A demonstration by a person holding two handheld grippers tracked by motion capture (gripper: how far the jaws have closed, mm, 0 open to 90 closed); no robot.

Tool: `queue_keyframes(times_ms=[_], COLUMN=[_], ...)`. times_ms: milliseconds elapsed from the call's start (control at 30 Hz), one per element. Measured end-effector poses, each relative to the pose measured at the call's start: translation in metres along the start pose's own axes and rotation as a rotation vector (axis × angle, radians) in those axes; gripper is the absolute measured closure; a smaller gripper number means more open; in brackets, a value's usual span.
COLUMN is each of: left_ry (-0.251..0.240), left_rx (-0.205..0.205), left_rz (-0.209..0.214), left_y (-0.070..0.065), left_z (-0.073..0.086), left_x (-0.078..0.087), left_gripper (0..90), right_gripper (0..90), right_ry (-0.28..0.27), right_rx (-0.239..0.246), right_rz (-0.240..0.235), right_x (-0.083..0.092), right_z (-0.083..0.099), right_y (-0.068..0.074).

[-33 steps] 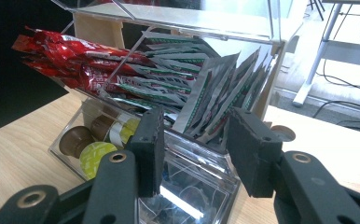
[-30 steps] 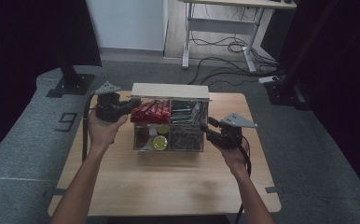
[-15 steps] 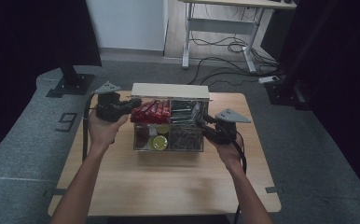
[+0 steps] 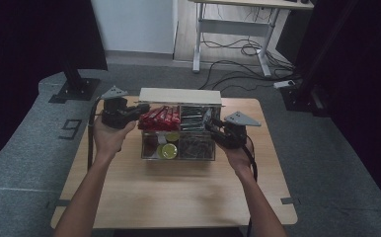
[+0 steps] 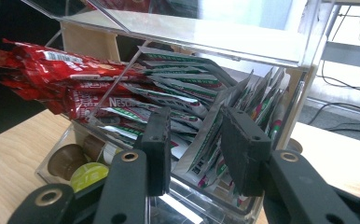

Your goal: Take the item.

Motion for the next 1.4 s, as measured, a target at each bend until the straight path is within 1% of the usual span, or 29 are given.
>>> queue_keyframes(times_ms=[233, 400, 567, 633, 700, 800, 867, 1133, 1400], left_ry=[-0.001, -0.001, -0.003, -0.004, -0.005, -0.006, -0.005, -0.007, -0.007], left_rx=[0.0, 0.0, 0.0, 0.0, 0.0, 0.001, 0.001, 0.001, 0.001], left_rz=[0.0, 0.0, 0.001, 0.002, 0.002, 0.002, 0.003, 0.003, 0.003], left_y=[0.0, 0.0, 0.0, 0.0, 0.0, 0.0, 0.0, 0.0, 0.0], left_z=[0.0, 0.0, 0.0, 0.0, 0.0, 0.0, 0.0, 0.0, -0.001], left_x=[0.0, 0.0, 0.0, 0.0, 0.0, 0.0, 0.0, 0.0, 0.0], left_gripper=[90.0, 90.0, 90.0, 90.0, 90.0, 90.0, 90.0, 90.0, 90.0], right_gripper=[66.4, 69.2, 72.3, 74.9, 78.9, 86.9, 88.6, 89.5, 89.6], right_ry=[0.0, -0.003, 0.011, 0.014, 0.014, 0.02, 0.022, -0.009, -0.027], right_rx=[-0.004, 0.003, 0.012, 0.011, 0.021, 0.02, 0.019, 0.012, -0.017], right_rz=[0.021, 0.052, 0.088, 0.091, 0.102, 0.103, 0.109, 0.104, 0.075], right_x=[-0.008, -0.012, -0.017, -0.019, -0.02, -0.02, -0.02, -0.009, 0.003], right_z=[-0.002, -0.005, -0.003, -0.003, -0.003, -0.004, -0.004, -0.009, -0.009], right_y=[-0.001, -0.002, -0.004, -0.004, -0.004, -0.004, -0.005, -0.008, -0.011])
Point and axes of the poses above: each handheld gripper's, and its own axes: x roughly backward along the jaws, z roughly out of its underside, y roughly to its left, the point moved 10 cm from there along -x, roughly forward along the jaws, and after that the axes turned 7 degrees about z, right-handed, at the moved point
